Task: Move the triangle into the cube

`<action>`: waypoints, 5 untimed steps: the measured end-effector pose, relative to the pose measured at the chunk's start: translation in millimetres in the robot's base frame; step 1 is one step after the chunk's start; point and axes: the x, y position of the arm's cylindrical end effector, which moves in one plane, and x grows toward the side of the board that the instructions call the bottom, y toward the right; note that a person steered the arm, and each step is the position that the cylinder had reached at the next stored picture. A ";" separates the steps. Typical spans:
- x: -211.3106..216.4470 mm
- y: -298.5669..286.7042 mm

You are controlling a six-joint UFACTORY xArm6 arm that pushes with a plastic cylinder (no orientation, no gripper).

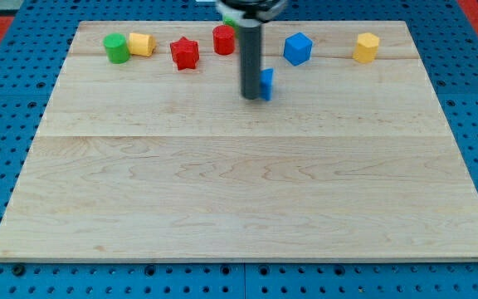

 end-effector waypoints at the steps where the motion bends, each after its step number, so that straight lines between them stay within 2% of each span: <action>1: -40.3 47.6; 2: -0.9 25.8; 3: 13.4 -102.8; 4: -14.0 -207.4; 5: -54.5 -166.3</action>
